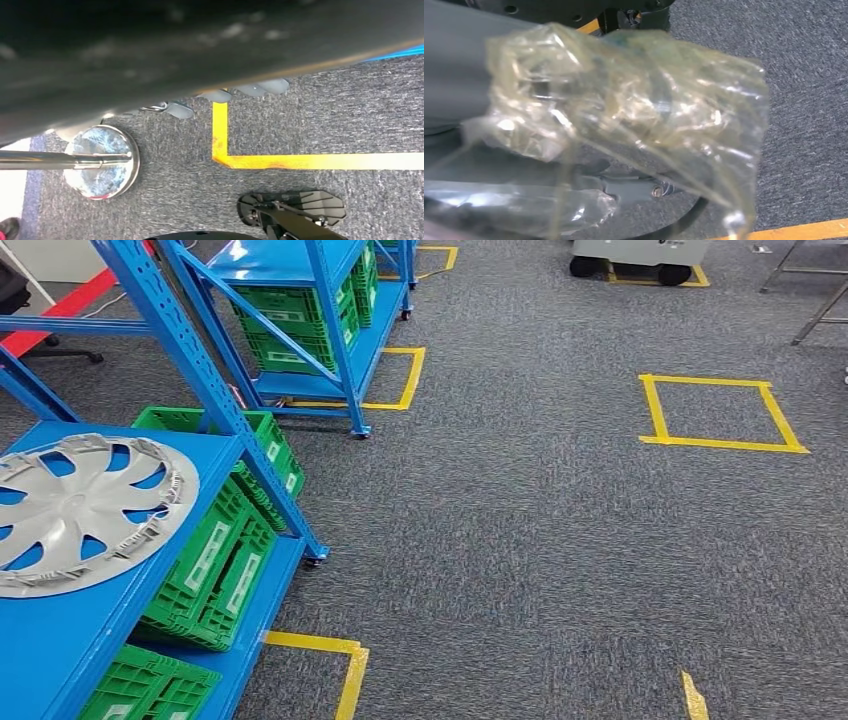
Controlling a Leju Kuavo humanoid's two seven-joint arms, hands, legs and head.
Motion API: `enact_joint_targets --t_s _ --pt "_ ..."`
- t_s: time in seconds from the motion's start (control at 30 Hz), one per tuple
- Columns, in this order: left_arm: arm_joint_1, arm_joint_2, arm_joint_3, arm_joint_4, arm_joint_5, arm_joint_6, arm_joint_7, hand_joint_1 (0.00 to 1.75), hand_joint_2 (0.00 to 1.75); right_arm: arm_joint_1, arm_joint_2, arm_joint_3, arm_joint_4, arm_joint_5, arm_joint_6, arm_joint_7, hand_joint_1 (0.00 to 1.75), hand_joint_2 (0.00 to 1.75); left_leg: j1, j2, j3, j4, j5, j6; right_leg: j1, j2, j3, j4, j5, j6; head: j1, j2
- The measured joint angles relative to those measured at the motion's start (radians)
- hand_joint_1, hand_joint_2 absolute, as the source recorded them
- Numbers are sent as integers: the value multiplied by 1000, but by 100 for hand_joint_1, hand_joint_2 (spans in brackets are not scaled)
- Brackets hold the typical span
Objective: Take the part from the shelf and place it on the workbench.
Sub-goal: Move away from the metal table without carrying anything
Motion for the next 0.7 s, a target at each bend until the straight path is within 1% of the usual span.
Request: enact_joint_targets --t_s 0.7 --pt "-3 0 14 0 -20 12 -3 0 0 -4 0 -14 4 13 5 -3 0 0 0 0 0 0 0 0 0 0 1 0 0 0 0 0"
